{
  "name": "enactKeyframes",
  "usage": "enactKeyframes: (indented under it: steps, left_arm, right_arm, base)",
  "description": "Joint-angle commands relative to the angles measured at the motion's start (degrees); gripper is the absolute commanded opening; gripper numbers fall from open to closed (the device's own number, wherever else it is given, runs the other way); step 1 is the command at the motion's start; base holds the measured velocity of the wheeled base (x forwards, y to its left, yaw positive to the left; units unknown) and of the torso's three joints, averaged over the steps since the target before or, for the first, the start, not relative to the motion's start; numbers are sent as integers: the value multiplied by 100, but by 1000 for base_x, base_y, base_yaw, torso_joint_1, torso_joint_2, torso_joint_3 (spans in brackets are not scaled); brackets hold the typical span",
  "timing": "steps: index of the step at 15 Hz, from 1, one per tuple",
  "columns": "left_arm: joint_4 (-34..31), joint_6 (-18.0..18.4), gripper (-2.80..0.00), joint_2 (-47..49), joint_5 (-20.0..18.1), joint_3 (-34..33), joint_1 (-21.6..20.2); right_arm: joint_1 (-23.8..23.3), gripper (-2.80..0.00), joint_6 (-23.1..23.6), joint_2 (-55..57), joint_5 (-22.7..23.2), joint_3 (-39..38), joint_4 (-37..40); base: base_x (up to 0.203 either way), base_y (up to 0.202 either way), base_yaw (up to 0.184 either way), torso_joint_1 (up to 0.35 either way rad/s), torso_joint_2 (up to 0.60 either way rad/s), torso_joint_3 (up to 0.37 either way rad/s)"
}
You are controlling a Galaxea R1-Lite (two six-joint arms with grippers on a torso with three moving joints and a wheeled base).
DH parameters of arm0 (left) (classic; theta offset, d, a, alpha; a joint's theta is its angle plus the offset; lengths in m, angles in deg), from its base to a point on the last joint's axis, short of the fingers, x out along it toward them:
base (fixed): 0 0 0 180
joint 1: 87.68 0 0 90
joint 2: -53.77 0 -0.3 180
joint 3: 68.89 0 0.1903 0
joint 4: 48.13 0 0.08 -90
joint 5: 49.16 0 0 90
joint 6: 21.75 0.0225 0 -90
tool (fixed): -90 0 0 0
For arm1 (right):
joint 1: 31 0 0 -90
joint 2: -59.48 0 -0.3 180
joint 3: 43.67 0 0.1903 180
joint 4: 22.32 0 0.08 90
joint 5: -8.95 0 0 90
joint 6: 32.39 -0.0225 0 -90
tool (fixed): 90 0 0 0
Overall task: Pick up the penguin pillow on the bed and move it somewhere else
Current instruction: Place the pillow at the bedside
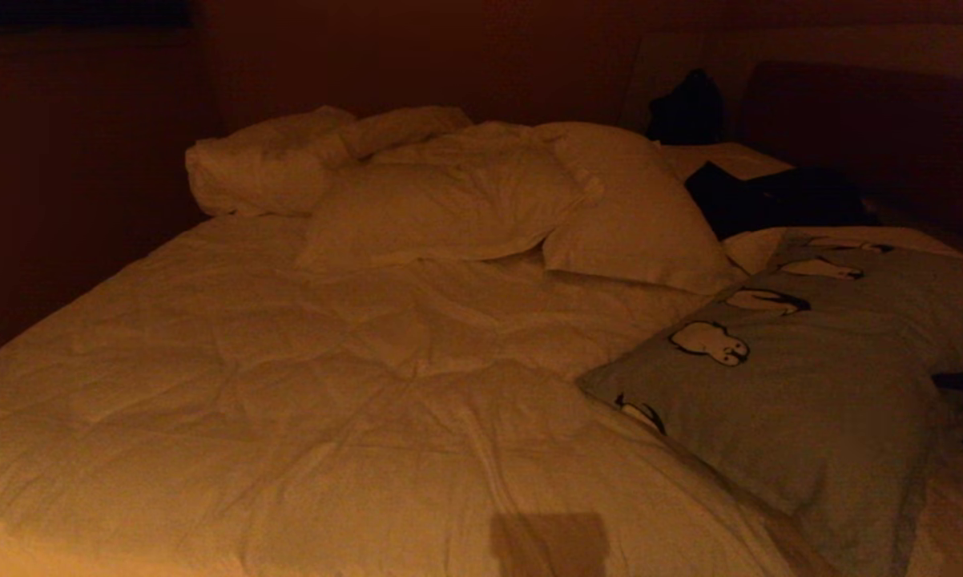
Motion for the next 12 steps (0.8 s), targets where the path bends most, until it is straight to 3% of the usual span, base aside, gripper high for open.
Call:
enactKeyframes:
  steps: [1, 8, 12]
  left_arm:
    - [2, -1, -280, 4, 0, -18, 2]
    - [2, -1, -280, 4, 4, -18, -3]
    - [2, -1, -280, 4, 0, -18, 2]
  right_arm:
    - [-7, 0, 6, 40, 172, 10, 3]
    - [-30, 0, 6, -395, 697, -186, 21]
    - [-7, 0, 26, -254, 684, -201, 21]
  base:
    - [0, 0, 0, 0, 0, 0]
    - [0, 0, 0, 0, 0, 0]
    - [0, 0, 0, 0, 0, 0]
